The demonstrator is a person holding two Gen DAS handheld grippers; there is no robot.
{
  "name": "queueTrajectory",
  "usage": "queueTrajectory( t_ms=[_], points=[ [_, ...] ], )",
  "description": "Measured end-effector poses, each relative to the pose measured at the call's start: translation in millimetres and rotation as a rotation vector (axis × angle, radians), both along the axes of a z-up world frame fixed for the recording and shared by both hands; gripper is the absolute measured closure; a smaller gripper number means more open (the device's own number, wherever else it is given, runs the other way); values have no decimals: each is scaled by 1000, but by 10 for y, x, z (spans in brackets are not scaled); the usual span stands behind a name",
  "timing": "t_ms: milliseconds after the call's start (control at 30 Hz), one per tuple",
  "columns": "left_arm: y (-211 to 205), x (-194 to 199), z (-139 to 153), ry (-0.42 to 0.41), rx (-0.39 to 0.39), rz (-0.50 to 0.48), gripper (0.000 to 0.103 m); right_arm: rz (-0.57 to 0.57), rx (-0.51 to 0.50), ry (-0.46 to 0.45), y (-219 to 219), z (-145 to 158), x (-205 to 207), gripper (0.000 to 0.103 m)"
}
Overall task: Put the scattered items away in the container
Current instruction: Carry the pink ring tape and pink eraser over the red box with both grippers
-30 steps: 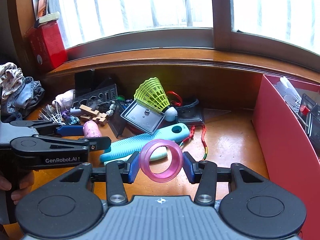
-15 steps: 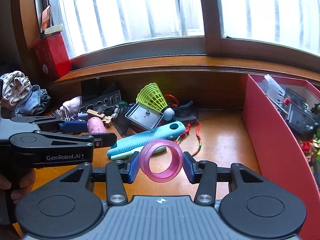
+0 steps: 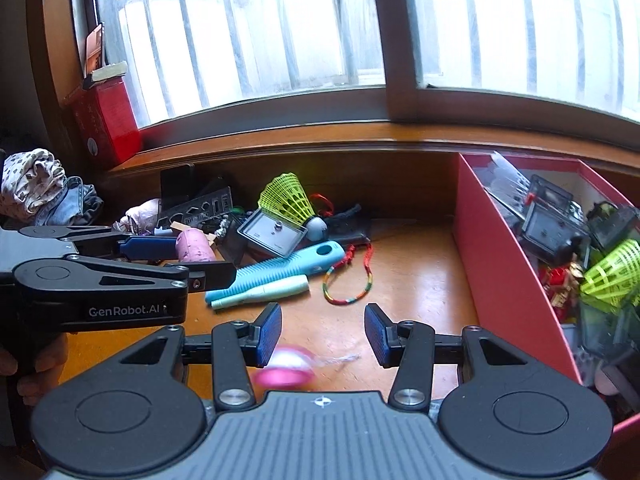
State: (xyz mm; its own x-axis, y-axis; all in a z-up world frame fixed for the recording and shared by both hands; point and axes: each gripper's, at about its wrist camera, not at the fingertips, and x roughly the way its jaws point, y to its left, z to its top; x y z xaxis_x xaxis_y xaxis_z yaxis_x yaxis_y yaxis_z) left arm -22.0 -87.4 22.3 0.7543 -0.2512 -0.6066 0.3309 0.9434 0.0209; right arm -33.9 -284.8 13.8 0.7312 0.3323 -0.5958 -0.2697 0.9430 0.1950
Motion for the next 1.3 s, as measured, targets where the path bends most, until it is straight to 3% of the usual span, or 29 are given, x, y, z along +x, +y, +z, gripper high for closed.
queueTrajectory(
  t_ms=[133,300,633,1100,1200,1300],
  points=[
    [-47,-30,-31,13,6,10,43,22,12,53,-64,-93,-1,45],
    [-25,-54,-59,29,14,41,43,159,-14,124,102,-236,-27,38],
    [79,-91,-58,33,8,67,43,431,-177,109,436,-239,-307,36],
    [70,-132,-57,28,-1,47,43,521,-241,155,509,-214,-479,34],
    [78,-146,-62,30,-2,50,43,495,-260,167,506,-230,-473,41],
    [81,-157,-59,30,-3,50,43,478,-271,162,510,-248,-453,58]
  ],
)
